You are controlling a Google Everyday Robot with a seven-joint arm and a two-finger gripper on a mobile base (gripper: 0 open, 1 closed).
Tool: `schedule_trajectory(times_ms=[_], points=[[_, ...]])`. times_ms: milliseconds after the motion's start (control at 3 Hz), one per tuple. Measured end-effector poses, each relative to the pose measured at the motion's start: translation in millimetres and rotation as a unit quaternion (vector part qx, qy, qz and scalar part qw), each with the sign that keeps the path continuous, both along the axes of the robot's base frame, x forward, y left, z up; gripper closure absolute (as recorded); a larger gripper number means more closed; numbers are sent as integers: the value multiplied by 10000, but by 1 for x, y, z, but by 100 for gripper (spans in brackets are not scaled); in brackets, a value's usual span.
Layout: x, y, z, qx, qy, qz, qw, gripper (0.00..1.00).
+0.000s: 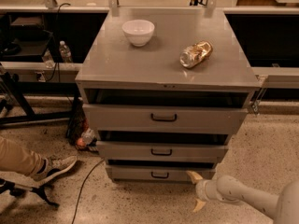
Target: Open bottom drawer
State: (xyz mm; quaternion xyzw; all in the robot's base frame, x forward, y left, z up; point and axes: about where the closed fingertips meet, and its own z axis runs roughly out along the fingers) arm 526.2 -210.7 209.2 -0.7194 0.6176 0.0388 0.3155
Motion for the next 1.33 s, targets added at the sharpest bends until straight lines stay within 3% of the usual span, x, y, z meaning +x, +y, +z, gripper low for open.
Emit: schedule_trajectory(times_ms=[333, 667, 1000, 1333], points=[[30, 17, -7, -92, -346, 28, 9994, 0], [58, 20, -5, -261, -676, -37, 9974, 0], [76, 15, -5, -442, -812, -86, 9957, 0], [97, 6, -17, -736, -795, -188, 9939, 2]])
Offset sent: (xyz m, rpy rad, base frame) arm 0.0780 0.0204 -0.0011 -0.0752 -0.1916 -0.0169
